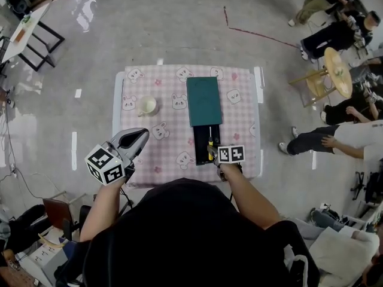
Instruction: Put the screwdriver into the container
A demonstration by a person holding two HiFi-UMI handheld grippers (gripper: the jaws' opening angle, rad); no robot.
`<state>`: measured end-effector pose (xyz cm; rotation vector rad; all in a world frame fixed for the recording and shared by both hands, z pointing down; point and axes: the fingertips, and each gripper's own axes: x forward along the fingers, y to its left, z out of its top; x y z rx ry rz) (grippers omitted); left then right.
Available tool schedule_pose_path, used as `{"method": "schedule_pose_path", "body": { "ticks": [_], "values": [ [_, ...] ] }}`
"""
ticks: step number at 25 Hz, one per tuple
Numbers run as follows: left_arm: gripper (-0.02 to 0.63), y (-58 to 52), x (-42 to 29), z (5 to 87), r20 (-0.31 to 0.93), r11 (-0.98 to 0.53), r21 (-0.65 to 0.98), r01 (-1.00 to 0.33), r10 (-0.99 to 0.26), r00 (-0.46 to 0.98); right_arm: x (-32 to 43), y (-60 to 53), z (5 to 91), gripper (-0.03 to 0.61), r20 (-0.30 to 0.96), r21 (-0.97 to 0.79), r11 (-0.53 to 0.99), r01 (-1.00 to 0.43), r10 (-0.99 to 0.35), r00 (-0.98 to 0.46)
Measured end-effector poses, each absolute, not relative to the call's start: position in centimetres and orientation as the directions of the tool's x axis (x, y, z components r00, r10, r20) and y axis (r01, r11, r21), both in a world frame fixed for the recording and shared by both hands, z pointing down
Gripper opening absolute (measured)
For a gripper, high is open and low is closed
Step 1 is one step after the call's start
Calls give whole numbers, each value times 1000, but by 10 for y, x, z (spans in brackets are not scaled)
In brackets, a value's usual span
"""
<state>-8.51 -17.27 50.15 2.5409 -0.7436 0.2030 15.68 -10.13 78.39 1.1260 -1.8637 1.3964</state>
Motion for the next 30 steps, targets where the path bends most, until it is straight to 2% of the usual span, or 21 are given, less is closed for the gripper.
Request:
{"method": "schedule_pose_path", "body": {
  "ticks": [30],
  "values": [
    [0,-181,-88,511,286,-706,433,-561,-482,828,152,-100,808,106,840,-511,62,-857,-174,-514]
  ]
}}
